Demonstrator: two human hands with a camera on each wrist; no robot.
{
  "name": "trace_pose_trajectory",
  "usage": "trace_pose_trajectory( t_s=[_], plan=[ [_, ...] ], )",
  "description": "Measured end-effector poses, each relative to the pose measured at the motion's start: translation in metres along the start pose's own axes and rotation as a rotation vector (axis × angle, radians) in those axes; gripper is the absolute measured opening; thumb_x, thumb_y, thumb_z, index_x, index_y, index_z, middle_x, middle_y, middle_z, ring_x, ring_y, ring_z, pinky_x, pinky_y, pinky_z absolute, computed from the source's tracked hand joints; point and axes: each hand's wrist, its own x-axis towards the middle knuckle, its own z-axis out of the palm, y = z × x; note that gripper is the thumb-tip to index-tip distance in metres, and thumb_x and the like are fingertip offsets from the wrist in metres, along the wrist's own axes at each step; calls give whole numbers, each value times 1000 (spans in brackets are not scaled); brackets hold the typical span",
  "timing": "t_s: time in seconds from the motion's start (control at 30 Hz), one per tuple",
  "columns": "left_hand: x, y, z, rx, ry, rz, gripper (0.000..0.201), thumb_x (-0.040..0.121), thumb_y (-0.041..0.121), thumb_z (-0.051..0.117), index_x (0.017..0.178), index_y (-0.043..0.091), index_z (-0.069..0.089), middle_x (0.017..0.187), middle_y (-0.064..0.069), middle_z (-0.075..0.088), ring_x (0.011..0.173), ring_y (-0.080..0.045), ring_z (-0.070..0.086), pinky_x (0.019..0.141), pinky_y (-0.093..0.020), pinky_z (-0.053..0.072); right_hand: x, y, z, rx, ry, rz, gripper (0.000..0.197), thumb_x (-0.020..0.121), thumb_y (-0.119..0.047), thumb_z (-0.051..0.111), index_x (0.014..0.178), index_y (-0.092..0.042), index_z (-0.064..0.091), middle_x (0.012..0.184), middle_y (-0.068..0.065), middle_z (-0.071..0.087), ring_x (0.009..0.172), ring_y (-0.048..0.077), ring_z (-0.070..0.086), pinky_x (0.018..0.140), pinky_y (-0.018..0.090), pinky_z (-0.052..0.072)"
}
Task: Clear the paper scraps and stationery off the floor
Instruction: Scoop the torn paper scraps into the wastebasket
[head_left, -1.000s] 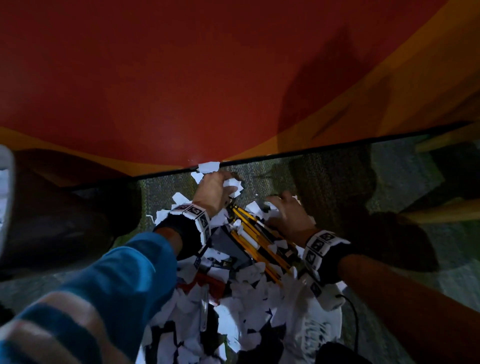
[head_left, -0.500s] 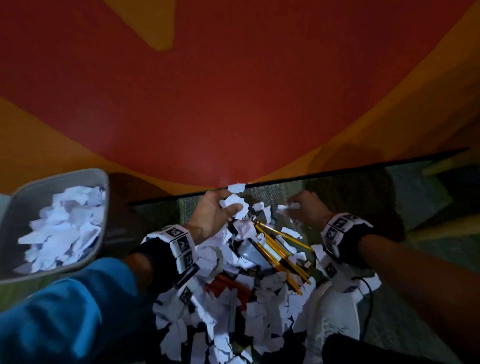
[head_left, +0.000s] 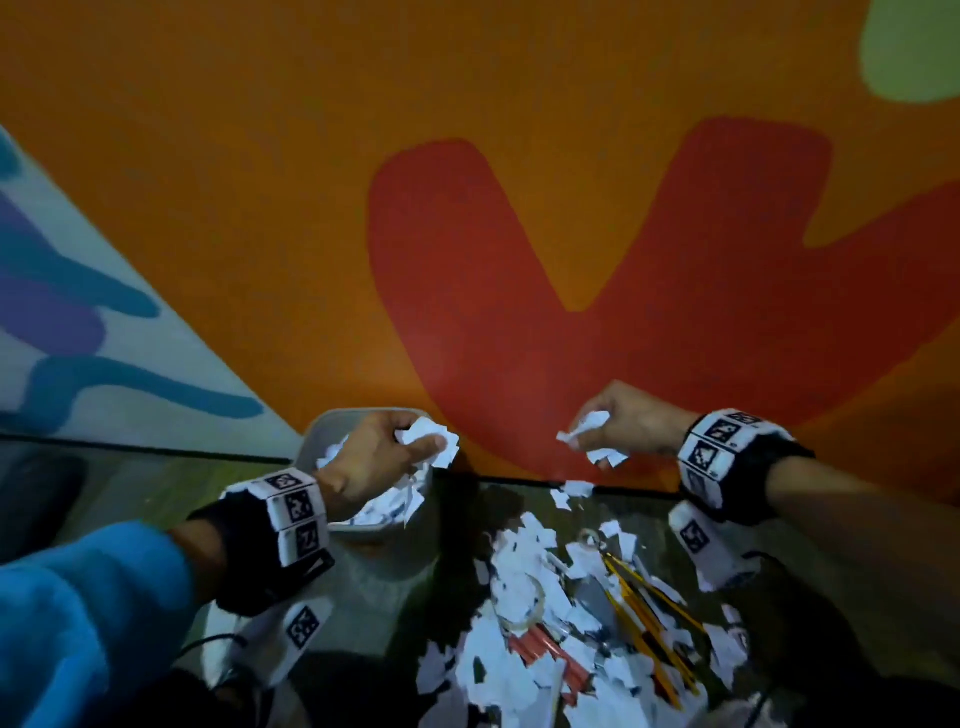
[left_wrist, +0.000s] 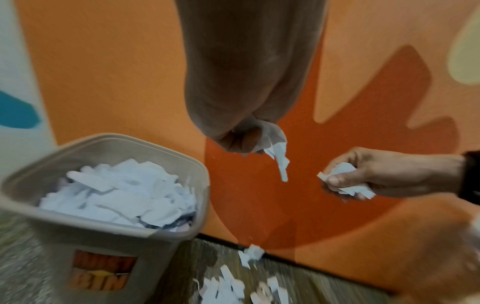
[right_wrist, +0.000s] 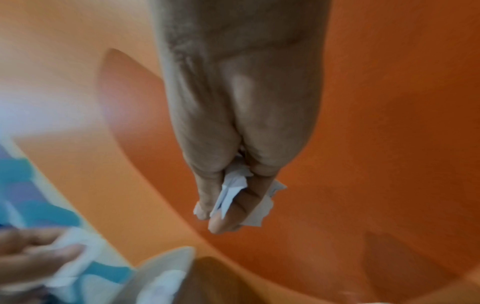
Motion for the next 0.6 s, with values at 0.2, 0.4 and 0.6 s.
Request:
trace_pose_trajectory(
  t_s=[0.2, 0.4, 0.6],
  plan=[
    [15, -29, -64, -155, 216, -161, 51, 86, 30, 77, 120, -5, 59, 76, -8, 68, 46, -7, 55, 44, -20, 42, 33, -98, 62, 98, -76, -37, 24, 85, -16, 77, 94, 6, 72, 77, 13, 68, 61, 19, 67, 55, 27, 56],
    [29, -61, -93, -117, 291, -283, 26, 89, 19, 71, 96, -6, 67, 79, -18, 71, 56, -21, 61, 50, -26, 51, 86, -136, 141, -25, 16, 18, 22, 81, -25, 80, 86, -4, 73, 68, 6, 64, 56, 15, 58, 50, 23, 45],
    [34, -72, -100, -281, 145, -361, 37, 93, 29, 67, 117, 1, 64, 117, -18, 64, 97, -34, 66, 68, -36, 62, 123, -158, 192, 41, -19, 45, 47, 83, -37, 75, 119, -11, 61, 96, 5, 66, 74, 18, 63, 70, 38, 57]
  ],
)
